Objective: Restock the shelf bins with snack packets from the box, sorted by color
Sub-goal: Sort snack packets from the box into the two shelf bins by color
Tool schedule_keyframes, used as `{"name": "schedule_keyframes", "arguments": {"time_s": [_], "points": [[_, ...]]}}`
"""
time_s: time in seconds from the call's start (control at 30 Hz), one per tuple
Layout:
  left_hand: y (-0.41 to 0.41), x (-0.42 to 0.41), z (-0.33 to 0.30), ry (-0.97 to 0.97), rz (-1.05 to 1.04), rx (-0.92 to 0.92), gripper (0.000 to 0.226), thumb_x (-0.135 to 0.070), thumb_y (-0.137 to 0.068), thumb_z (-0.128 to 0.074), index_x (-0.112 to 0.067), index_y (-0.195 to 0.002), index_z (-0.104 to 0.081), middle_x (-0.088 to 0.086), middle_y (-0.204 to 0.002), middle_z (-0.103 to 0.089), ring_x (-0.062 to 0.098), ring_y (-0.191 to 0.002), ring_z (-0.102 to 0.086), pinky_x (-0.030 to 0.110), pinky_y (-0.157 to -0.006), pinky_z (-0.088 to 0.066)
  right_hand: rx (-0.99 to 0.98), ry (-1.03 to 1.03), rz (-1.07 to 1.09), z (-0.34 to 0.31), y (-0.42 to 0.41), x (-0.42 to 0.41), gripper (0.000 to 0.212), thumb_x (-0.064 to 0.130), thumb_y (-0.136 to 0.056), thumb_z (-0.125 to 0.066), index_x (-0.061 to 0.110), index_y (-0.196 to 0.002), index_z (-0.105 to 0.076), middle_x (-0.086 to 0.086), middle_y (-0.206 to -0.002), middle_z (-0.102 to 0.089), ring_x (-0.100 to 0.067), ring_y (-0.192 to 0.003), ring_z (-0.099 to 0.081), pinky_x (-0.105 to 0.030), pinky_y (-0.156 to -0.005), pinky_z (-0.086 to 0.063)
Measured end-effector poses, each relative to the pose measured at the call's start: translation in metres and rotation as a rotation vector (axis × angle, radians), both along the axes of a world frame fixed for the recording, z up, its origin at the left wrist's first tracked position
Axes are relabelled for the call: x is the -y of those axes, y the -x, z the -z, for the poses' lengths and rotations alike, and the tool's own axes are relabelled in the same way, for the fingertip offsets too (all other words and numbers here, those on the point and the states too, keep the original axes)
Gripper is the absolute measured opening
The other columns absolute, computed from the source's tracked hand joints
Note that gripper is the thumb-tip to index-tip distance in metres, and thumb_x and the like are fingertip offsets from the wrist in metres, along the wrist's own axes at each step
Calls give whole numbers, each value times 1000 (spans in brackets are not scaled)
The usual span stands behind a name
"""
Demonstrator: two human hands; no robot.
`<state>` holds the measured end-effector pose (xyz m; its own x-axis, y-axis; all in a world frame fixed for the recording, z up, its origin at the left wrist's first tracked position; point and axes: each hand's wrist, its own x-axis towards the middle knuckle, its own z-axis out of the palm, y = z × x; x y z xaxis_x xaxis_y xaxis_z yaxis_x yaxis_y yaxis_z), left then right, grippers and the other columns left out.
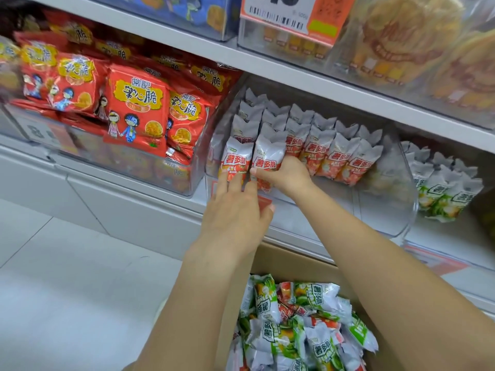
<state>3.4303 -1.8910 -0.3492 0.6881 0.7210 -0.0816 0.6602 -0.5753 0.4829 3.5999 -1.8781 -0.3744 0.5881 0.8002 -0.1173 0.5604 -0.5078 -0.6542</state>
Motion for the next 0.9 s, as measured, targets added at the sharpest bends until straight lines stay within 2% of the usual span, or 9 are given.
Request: {"name": "schedule_keyframes", "arguments": {"time_s": [0.17, 0.27, 0.37, 0.53, 0.63, 0.7, 0.77, 0.83, 0.9], "points": [[0, 0, -1, -5, 0, -3, 61, -47, -98, -40, -18, -149, -26, 3, -159, -14, 24, -148, 5, 41, -120, -10, -130, -59, -24, 0, 5, -1, 37, 36, -79, -76, 18, -110, -66, -1, -109, -69, -14, -96, -62, -25, -79, -45], [0, 1, -2, 2, 2, -8, 61, -46, -98, -40, -18, -150, -25, 3, -160, -12, 24, -148, 6, 41, -120, -9, -115, -31, -26, -1, 6, -3, 39, 40, -78, -77, 19, -109, -67, -3, -110, -70, -19, -101, -64, -31, -86, -50], [0, 1, -2, -1, 5, -22, 62, -46, -98, -40, -17, -150, -24, 4, -160, -12, 25, -148, 6, 41, -119, -10, -59, 24, -21, -3, 9, -5, 36, 43, -74, -79, 22, -100, -66, -3, -105, -71, -21, -97, -65, -38, -87, -53], [1, -1, -2, -17, 23, -37, 62, -46, -98, -40, -15, -150, -25, 6, -159, -14, 26, -148, 4, 41, -118, -8, -395, 46, 46, -21, -1, 6, 42, 30, -70, -85, 13, -100, -61, -4, -103, -68, -15, -92, -66, -30, -85, -56], [0, 1, 0, -33, 28, -42, 62, -46, -98, -41, -15, -149, -26, 7, -159, -15, 27, -148, 2, 42, -118, -11, -236, 73, 84, -30, -9, 22, 55, 36, -71, -83, 7, -112, -62, -10, -108, -67, -23, -99, -65, -39, -90, -55], [-1, 4, 1, -90, 12, -55, 59, -45, -97, -42, -15, -146, -33, 8, -157, -22, 28, -147, -3, 43, -116, -16, -97, -19, 99, -35, -5, 43, 53, 33, -77, -78, 4, -119, -63, -11, -113, -68, -24, -104, -64, -43, -94, -51], [0, 7, 3, -232, -20, 4, 53, -44, -95, -43, -12, -137, -47, 10, -148, -37, 29, -143, -19, 43, -109, -27, 20, -138, 81, -45, 5, 72, 40, 27, -84, -71, 9, -120, -66, -3, -113, -68, -15, -104, -61, -33, -96, -48], [1, 11, 4, -356, -25, 134, 48, -40, -91, -41, -8, -121, -61, 13, -128, -57, 33, -126, -41, 43, -97, -37, 151, -216, 56, -55, 14, 107, 25, 23, -88, -65, 16, -112, -70, 5, -104, -68, -8, -96, -60, -25, -92, -47], [0, 20, 6, -415, 23, 253, 39, -30, -89, -45, -6, -112, -65, 14, -111, -65, 35, -110, -51, 42, -88, -39, 199, -278, 63, -60, 21, 146, 16, 20, -89, -62, 20, -102, -72, 12, -91, -66, -6, -86, -60, -22, -84, -47]]}}
